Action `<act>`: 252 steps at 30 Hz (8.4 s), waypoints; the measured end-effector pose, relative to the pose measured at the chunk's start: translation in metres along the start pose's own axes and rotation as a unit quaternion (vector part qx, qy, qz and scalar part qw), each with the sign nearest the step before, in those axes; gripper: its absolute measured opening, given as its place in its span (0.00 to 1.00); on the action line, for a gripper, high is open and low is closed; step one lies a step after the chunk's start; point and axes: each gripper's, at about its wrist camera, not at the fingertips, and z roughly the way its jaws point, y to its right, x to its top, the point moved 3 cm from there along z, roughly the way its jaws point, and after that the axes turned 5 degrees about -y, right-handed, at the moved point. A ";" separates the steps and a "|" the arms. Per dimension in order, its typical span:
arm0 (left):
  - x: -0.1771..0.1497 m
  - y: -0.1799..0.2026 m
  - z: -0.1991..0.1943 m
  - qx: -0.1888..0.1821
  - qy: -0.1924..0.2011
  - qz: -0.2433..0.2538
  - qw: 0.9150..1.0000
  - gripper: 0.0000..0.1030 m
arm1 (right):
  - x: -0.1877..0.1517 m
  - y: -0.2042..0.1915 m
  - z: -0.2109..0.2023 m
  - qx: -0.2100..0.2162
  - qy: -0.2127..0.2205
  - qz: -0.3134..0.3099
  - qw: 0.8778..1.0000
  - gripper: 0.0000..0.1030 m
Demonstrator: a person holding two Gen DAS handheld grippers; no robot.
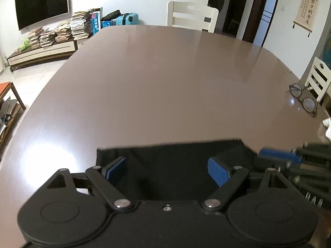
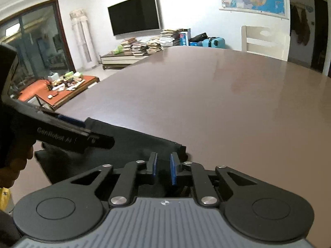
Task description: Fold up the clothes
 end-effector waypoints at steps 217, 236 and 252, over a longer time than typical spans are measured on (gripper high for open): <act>-0.021 -0.091 -0.002 -0.275 -0.178 -0.165 0.930 0.99 | -0.038 0.087 0.045 0.271 -0.129 0.384 0.873 0.47; -0.004 -0.062 -0.030 -0.208 -0.120 -0.127 0.962 0.10 | -0.019 0.081 0.039 0.209 -0.120 0.332 0.912 0.10; 0.075 -0.028 -0.151 -0.206 0.060 -0.095 0.972 0.09 | 0.133 0.097 -0.036 0.168 -0.012 0.125 0.978 0.10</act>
